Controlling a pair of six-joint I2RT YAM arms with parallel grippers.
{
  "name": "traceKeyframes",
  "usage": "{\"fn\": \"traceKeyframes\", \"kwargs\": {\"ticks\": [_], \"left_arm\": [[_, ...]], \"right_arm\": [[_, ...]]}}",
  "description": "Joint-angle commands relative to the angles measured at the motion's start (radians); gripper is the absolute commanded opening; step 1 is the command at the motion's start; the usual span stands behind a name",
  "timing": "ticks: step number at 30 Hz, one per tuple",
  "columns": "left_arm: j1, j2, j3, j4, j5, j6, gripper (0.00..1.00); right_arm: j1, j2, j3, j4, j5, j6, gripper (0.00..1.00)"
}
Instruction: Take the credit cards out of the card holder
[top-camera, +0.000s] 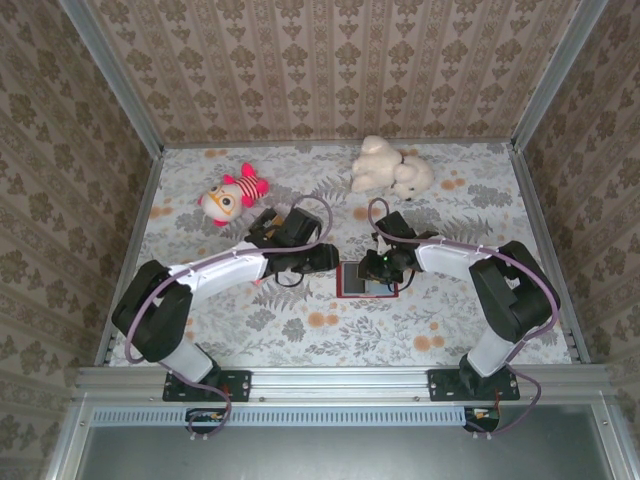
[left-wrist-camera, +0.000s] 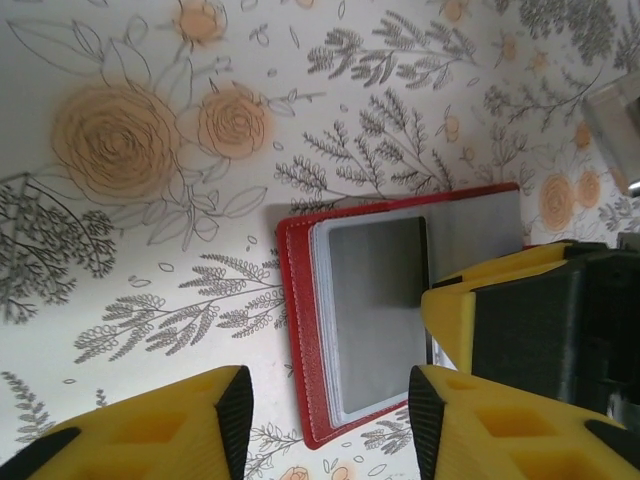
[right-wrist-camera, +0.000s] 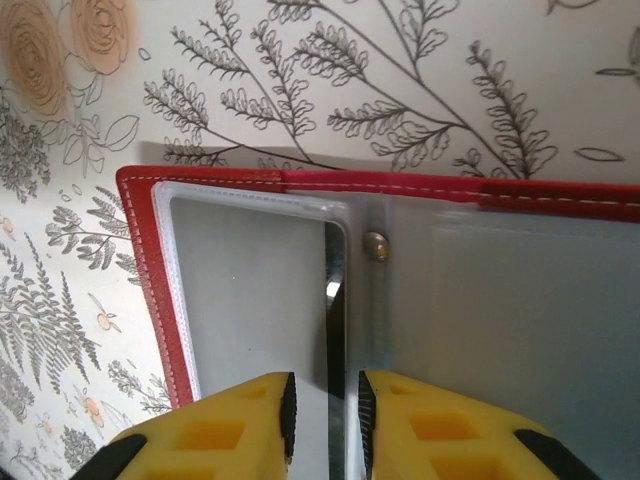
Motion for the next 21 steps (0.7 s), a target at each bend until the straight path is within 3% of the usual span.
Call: {"fn": "traceKeyframes", "kwargs": {"ticks": [1,11,21], "left_arm": [[-0.014,0.019,-0.032,0.059,0.008,-0.056,0.42],[-0.044,0.1,-0.021,0.097,0.033,-0.075,0.2],[-0.057,0.167,0.003,0.066,-0.01,-0.06,0.13]], "right_arm": [[0.003,-0.021,-0.029,0.033,-0.051,0.026,0.25],[0.015,-0.024,-0.044,0.056,-0.058,0.05,0.21],[0.015,-0.011,-0.05,0.061,-0.043,0.045,0.17]]}}
